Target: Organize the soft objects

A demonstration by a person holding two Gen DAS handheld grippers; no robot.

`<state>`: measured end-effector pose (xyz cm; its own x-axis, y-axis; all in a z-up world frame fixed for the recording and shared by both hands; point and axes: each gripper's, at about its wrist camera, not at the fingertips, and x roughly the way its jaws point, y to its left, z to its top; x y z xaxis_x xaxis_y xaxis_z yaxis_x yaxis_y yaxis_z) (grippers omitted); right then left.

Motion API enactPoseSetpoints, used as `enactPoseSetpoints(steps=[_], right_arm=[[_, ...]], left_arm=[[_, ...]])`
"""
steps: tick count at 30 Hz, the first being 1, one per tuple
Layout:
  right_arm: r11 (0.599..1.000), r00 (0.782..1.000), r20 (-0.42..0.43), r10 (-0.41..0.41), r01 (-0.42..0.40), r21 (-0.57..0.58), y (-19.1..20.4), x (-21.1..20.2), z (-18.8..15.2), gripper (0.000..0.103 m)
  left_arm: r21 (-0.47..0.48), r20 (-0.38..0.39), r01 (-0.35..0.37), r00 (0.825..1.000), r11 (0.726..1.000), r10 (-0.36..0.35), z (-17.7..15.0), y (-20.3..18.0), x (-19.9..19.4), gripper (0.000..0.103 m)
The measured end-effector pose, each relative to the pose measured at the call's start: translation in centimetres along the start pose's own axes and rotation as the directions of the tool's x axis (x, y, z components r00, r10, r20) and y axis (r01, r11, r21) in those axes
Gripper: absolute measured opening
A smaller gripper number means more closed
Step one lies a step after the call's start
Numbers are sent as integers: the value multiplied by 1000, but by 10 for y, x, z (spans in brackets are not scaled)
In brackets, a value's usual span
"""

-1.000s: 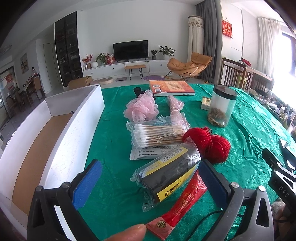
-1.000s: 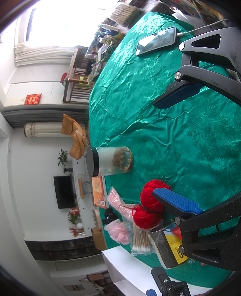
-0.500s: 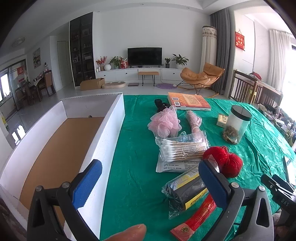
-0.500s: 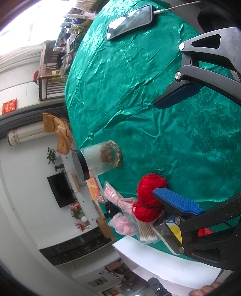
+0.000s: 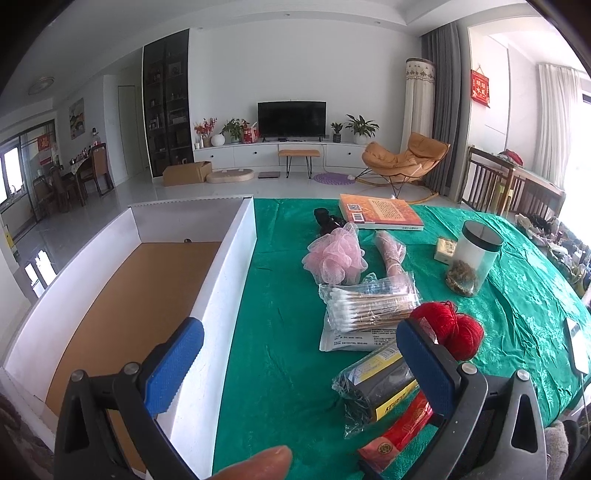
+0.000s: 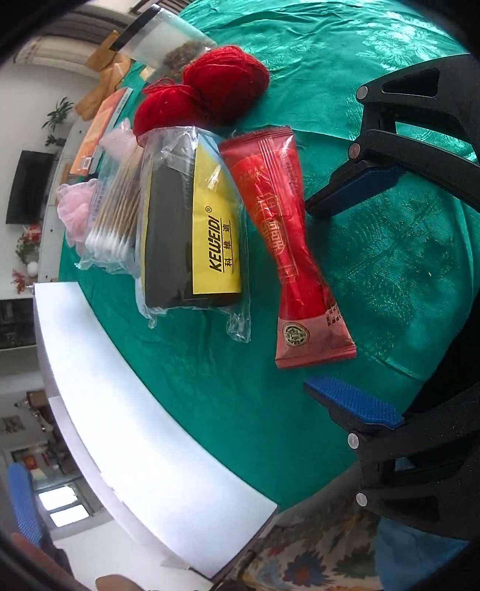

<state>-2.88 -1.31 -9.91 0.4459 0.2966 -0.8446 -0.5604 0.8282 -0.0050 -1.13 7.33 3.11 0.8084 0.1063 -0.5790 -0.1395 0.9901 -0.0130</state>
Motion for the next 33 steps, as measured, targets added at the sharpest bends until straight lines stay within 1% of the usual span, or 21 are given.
enactPoseSetpoints(steps=[1, 2, 3, 5, 6, 7, 8, 10, 11, 13, 14, 16, 18, 23, 30, 32, 33], right_arm=[[999, 999, 25, -31, 30, 13, -4, -1, 2, 89], [996, 997, 24, -75, 74, 55, -17, -2, 3, 89], [989, 994, 28, -103, 99, 112, -34, -2, 3, 89], [967, 991, 37, -132, 121, 226, -74, -3, 2, 89], [949, 980, 21, -198, 187, 255, -89, -3, 2, 90], [931, 971, 30, -237, 218, 294, -106, -6, 0, 89], [905, 961, 15, -276, 255, 340, -124, -7, -2, 90], [857, 949, -8, -314, 287, 428, -157, -11, -6, 90], [837, 947, -11, -322, 290, 464, -168, -14, -10, 89], [802, 947, 9, -320, 265, 535, -185, -21, -15, 89], [792, 948, 21, -317, 253, 555, -188, -24, -18, 89], [785, 944, 18, -329, 263, 561, -188, -24, -18, 89], [786, 941, 11, -339, 277, 553, -186, -24, -18, 90], [783, 939, 19, -342, 274, 559, -183, -25, -21, 90], [786, 930, -3, -366, 311, 534, -181, -21, -20, 90], [787, 928, -8, -372, 319, 528, -180, -21, -19, 90], [787, 928, -8, -372, 320, 528, -180, -21, -19, 90]], left_arm=[[2, -7, 1, 1000, 1000, -1, -1, -1, 1, 103], [7, -17, 2, 1000, 1000, -2, -3, -3, 3, 103], [15, -27, 5, 1000, 1000, -5, -5, -5, 5, 103], [36, -56, 17, 998, 999, -15, -11, -13, 11, 103], [50, -73, 24, 997, 998, -20, -14, -18, 14, 103], [66, -89, 33, 996, 997, -27, -19, -24, 18, 103], [84, -106, 43, 994, 996, -34, -24, -30, 23, 103], [119, -153, 64, 987, 991, -45, -36, -43, 34, 103], [135, -180, 78, 982, 988, -53, -42, -49, 41, 103], [169, -233, 95, 971, 981, -54, -56, -62, 56, 103], [188, -257, 103, 965, 977, -52, -63, -67, 63, 103], [220, -293, 123, 954, 968, -55, -74, -77, 74, 103], [244, -317, 140, 947, 960, -58, -81, -85, 81, 103], [269, -351, 149, 935, 952, -47, -89, -96, 97, 103], [236, -368, 159, 928, 959, -63, -81, -95, 115, 103], [224, -383, 178, 920, 958, -82, -77, -93, 123, 103], [214, -395, 194, 914, 957, -97, -74, -92, 129, 103]])
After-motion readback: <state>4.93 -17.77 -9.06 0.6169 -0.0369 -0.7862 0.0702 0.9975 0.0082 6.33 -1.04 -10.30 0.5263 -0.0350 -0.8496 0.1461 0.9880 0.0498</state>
